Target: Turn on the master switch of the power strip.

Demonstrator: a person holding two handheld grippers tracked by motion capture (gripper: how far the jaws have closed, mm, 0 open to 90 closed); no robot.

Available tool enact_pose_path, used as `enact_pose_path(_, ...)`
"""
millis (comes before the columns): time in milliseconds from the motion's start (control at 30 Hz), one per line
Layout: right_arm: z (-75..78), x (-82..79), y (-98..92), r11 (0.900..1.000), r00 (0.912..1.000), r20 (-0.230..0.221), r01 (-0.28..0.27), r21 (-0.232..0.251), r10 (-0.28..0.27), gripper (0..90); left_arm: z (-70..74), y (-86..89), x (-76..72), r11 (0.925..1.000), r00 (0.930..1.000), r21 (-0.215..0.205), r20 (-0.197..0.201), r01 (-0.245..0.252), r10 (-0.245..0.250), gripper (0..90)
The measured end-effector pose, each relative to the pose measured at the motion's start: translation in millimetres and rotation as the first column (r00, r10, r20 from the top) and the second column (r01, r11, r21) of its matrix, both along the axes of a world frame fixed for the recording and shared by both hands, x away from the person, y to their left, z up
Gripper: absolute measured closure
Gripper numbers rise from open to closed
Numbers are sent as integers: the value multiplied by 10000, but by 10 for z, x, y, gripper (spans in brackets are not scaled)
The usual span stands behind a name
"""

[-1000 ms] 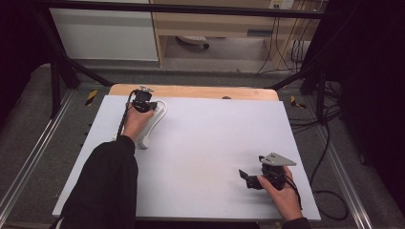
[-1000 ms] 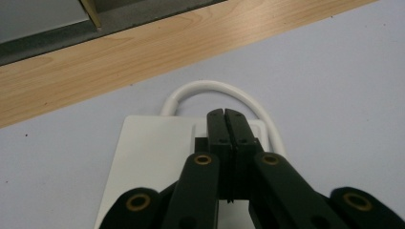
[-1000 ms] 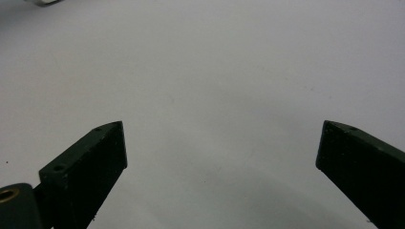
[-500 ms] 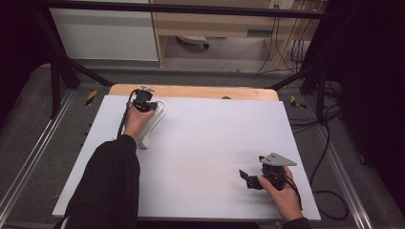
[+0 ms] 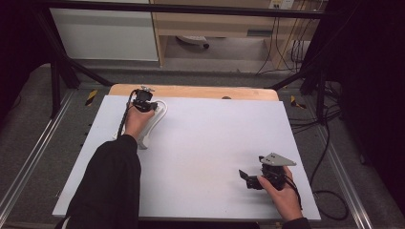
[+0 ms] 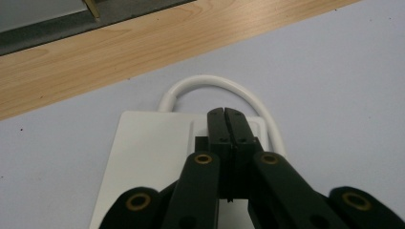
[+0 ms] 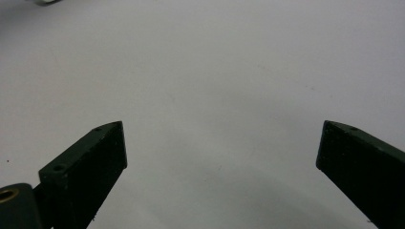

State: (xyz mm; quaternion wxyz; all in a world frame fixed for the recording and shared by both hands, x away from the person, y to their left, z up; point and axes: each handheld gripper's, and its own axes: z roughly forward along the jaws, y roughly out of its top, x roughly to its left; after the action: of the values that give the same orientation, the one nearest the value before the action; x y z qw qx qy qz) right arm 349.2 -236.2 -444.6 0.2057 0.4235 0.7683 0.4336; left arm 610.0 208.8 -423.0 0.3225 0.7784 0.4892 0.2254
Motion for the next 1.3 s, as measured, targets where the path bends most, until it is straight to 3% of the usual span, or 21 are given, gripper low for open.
enact_pose_path(467, -3, 6, 5, 10000, 10000, -8, 21, -29, -22, 36, 22, 7, -29, 9998, 9999, -146, 28, -135, 136, 900)
enact_pose_path(700, -1, 4, 8, 10000, 10000, -15, -3, -14, 3, 35, 59, 38, -75, 9972, 9989, -587, 14, -474, 475, 900)
enact_pose_path(1100, -7, 9, 21, 10000, 10000, -27, 4, -54, -4, 35, 222, 30, -184, 9944, 9983, -1019, 479, -281, 331, 900)
enact_pose_path(1300, -7, 14, 35, 10000, 10000, -47, -33, -44, 33, 35, 239, 49, -292, 9923, 9983, -1217, 496, -237, 300, 900)
